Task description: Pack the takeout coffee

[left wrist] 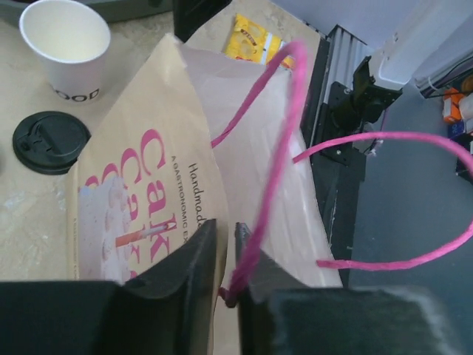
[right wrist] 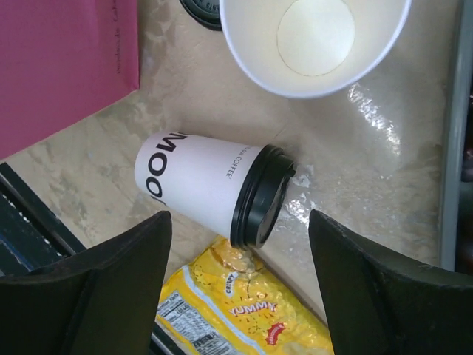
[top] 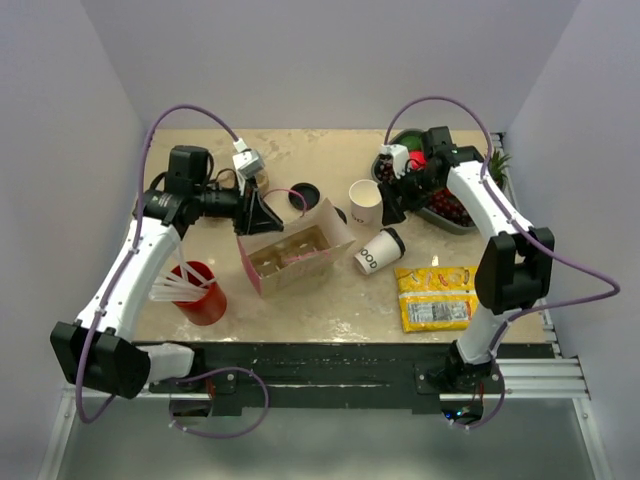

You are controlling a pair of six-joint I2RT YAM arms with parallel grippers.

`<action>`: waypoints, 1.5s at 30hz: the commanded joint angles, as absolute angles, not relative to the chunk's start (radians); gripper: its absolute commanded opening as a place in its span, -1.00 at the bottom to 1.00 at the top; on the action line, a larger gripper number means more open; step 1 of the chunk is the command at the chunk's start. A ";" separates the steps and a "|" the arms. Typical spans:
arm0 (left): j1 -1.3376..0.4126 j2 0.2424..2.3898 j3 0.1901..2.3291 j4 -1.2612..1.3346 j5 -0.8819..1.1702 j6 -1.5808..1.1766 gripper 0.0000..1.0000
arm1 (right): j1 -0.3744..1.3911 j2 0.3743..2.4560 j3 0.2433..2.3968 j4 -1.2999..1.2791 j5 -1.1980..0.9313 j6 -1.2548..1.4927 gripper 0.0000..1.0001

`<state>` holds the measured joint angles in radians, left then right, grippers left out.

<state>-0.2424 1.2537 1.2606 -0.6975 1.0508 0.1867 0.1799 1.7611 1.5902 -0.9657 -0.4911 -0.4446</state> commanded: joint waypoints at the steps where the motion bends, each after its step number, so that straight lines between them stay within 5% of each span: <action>1: -0.157 1.321 1.321 -0.776 1.060 0.193 -0.42 | 0.157 1.787 1.604 -0.934 -0.529 -0.405 0.58; 8: -0.124 1.358 1.330 -0.790 1.081 0.222 -0.22 | 0.149 1.901 1.649 -0.957 -0.492 -0.416 0.59; 23: -0.120 1.364 1.339 -0.819 1.046 0.248 -0.21 | 0.137 1.993 1.632 -0.992 -0.511 -0.376 0.55; 32: -0.118 1.367 1.353 -0.825 1.035 0.270 -0.21 | 0.137 1.970 1.602 -1.017 -0.537 -0.364 0.31; 45: -0.118 1.373 1.356 -0.830 1.022 0.281 -0.21 | 0.137 1.875 1.531 -1.042 -0.515 -0.310 0.47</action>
